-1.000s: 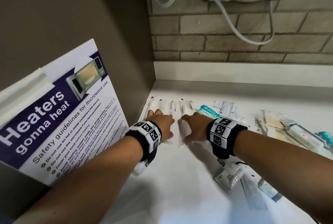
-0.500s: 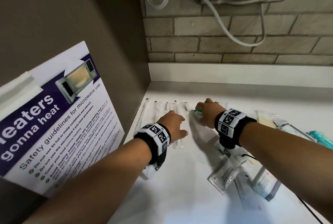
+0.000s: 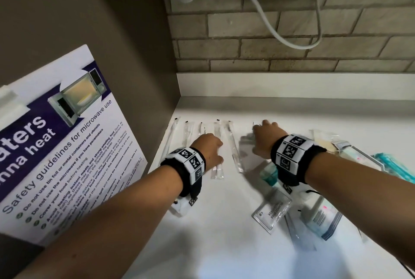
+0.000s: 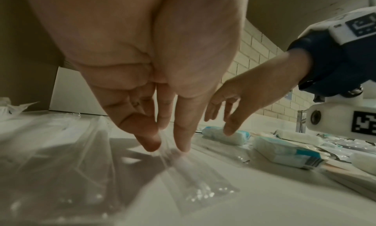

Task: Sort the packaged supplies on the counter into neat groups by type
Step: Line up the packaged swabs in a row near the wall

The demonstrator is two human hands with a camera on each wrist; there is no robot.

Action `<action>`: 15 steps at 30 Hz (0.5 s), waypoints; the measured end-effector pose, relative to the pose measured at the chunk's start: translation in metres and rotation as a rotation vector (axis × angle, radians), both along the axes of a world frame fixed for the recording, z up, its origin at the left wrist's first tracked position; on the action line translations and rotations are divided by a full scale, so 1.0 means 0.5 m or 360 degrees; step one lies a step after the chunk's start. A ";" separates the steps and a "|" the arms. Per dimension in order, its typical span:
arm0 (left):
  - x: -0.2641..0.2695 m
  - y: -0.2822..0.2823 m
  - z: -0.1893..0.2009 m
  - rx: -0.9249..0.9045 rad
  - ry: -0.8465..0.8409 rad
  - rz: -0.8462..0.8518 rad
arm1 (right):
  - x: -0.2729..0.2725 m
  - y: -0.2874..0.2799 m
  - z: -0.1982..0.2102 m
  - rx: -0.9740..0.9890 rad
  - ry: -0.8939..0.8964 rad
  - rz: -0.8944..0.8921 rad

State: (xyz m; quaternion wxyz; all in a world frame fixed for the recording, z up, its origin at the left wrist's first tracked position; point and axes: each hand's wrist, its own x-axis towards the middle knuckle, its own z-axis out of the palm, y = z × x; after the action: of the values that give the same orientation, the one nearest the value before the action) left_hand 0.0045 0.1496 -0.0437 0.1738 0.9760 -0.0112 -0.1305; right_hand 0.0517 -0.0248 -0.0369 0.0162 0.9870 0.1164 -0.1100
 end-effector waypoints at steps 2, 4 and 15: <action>0.000 0.004 -0.001 -0.0032 -0.0005 -0.0010 | -0.004 0.030 -0.001 0.0097 -0.0003 0.0232; -0.002 0.009 -0.004 -0.0072 0.0009 0.0000 | -0.007 0.058 -0.011 0.0025 0.0065 0.0421; -0.011 0.040 -0.028 0.0465 -0.0149 -0.0257 | -0.030 0.091 -0.040 0.0084 0.0299 0.0308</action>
State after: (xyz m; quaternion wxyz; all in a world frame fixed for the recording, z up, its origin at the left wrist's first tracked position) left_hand -0.0007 0.1698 -0.0579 0.0184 0.9918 -0.0788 -0.0987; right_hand 0.0365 0.0206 -0.0570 -0.0102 0.9565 0.2150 -0.1967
